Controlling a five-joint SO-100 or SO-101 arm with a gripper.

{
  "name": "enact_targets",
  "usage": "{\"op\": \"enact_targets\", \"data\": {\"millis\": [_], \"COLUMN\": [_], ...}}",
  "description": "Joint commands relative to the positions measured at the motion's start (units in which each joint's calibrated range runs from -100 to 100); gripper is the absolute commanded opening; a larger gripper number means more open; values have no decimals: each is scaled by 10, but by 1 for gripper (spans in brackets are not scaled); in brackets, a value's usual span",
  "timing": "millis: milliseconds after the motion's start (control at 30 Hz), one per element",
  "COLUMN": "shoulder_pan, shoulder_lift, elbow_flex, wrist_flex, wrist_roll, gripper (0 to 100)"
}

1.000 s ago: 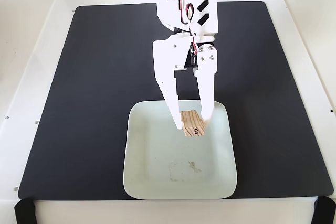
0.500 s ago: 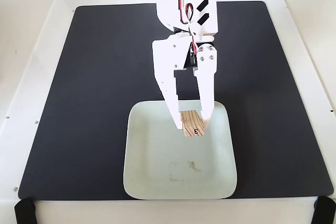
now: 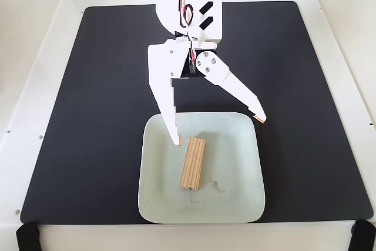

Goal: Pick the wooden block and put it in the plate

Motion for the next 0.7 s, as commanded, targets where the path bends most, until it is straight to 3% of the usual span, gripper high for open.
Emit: {"op": "enact_targets", "data": {"millis": [0, 133, 200, 467, 667], "shoulder_pan": [3, 3, 1, -7, -16], "shoulder_lift": [-18, -42, -67, -232, -418], "elbow_flex": [-2, 22, 53, 258, 475], "wrist_flex": [-8, -8, -8, -8, -8], "wrist_roll": [-1, -2, -2, -2, -2], "gripper": [50, 49, 44, 1, 1]}}
